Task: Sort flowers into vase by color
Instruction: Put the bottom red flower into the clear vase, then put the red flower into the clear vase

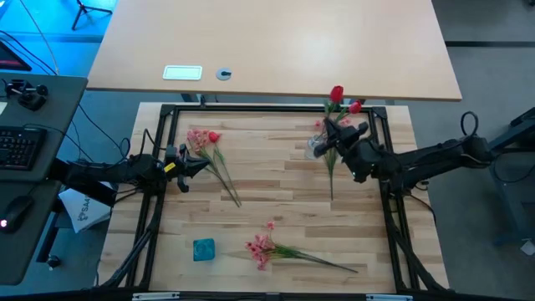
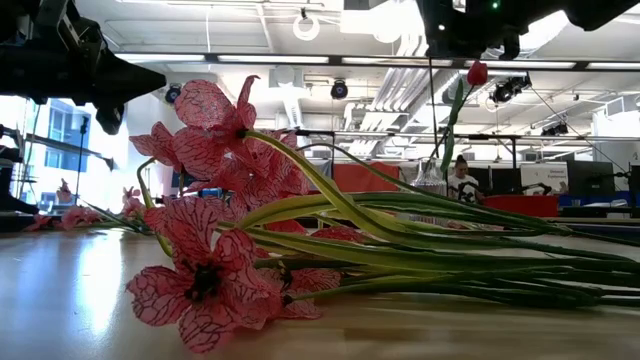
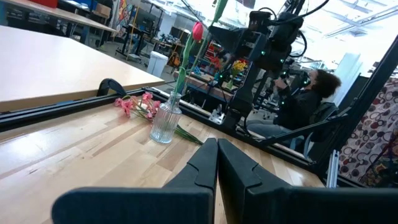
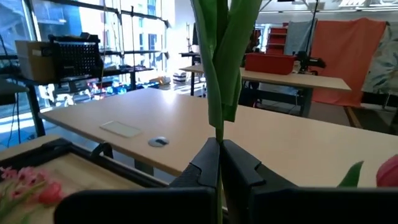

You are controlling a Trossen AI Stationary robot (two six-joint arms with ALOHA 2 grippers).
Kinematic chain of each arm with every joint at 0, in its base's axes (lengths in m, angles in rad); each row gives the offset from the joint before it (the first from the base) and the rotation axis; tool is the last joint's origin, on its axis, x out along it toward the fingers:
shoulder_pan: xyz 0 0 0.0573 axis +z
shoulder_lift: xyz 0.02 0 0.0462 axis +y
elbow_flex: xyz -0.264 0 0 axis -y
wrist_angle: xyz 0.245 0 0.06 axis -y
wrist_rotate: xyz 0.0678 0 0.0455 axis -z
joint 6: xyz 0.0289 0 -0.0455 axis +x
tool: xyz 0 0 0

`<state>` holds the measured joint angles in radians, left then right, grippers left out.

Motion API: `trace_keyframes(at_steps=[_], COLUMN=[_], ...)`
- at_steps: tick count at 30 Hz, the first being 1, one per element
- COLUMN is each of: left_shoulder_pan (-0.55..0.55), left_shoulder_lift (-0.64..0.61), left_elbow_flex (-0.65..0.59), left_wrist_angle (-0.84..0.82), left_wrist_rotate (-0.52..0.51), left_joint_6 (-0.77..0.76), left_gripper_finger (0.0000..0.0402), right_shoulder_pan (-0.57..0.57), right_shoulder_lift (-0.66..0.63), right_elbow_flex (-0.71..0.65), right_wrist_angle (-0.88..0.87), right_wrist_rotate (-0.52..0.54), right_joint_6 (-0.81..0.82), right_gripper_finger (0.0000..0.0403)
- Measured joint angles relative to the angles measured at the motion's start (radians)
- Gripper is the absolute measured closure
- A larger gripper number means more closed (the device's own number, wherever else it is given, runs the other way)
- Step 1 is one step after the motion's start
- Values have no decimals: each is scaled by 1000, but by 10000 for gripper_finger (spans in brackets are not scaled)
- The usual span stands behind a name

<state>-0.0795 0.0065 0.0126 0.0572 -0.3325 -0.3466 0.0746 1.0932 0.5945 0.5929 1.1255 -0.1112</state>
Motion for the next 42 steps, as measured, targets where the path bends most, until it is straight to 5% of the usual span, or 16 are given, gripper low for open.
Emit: trace_keyframes(at_steps=[9,24,42], left_shoulder_pan=[0,0,0], left_shoulder_lift=[0,0,0], left_elbow_flex=[0,0,0], left_wrist_angle=[0,0,0], left_wrist_rotate=[0,0,0], left_joint_6=[0,0,0], left_gripper_finger=[402,402,402], right_shoulder_pan=[-51,-77,-24], right_shoulder_lift=[-2,6,5], right_elbow_flex=[0,0,0], right_wrist_angle=[45,-112,-293], right_wrist_rotate=[-108,-114,-196], right_joint_6=[27,114,376], right_gripper_finger=[403,393,153])
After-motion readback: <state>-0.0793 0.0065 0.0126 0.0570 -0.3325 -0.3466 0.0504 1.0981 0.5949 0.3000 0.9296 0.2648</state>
